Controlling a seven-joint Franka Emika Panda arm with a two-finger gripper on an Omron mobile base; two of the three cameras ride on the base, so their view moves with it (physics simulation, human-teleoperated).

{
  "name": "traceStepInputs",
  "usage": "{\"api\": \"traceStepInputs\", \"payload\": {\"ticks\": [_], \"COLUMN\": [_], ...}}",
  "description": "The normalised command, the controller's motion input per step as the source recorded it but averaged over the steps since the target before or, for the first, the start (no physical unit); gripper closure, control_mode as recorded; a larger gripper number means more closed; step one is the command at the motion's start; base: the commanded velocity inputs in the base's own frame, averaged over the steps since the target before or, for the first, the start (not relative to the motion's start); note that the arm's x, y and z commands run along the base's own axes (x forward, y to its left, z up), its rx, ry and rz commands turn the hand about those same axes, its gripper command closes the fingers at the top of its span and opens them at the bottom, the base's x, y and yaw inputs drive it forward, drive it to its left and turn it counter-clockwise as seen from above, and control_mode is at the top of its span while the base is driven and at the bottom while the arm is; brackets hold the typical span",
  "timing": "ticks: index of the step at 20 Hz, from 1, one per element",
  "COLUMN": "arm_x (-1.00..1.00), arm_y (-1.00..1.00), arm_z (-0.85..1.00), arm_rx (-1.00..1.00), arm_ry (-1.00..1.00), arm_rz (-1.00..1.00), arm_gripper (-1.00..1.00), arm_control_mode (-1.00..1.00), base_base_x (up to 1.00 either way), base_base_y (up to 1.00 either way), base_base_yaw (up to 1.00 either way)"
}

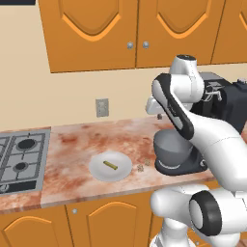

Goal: Add butter and sugar cubes to the stand mixer bowl and then turn on the stand mixer to begin making frosting.

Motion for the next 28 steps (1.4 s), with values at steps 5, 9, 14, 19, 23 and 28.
{"api": "traceStepInputs", "payload": {"ticks": [5, 9, 14, 19, 23, 28], "arm_x": [-0.13, -0.02, 0.00, 0.05, 0.13, 0.12], "arm_y": [0.37, 0.95, 0.79, 0.68, 0.45, 0.23], "arm_z": [-0.06, -0.36, -0.43, -0.42, -0.40, -0.60], "arm_rx": [0.00, 0.00, 0.00, -0.05, -0.03, -0.01], "arm_ry": [0.04, 0.14, 0.09, 0.01, 0.01, 0.00], "arm_rz": [0.10, 0.16, 0.13, 0.10, 0.11, 0.11], "arm_gripper": [-1.00, -1.00, -1.00, -1.00, -1.00, -1.00], "arm_control_mode": [-1.00, -1.00, -1.00, -1.00, -1.00, -1.00], "base_base_x": [0.00, 0.00, 0.00, 0.00, 0.00, 0.00], "base_base_y": [0.00, 0.00, 0.00, 0.00, 0.00, 0.00], "base_base_yaw": [0.00, 0.00, 0.00, 0.00, 0.00, 0.00]}}
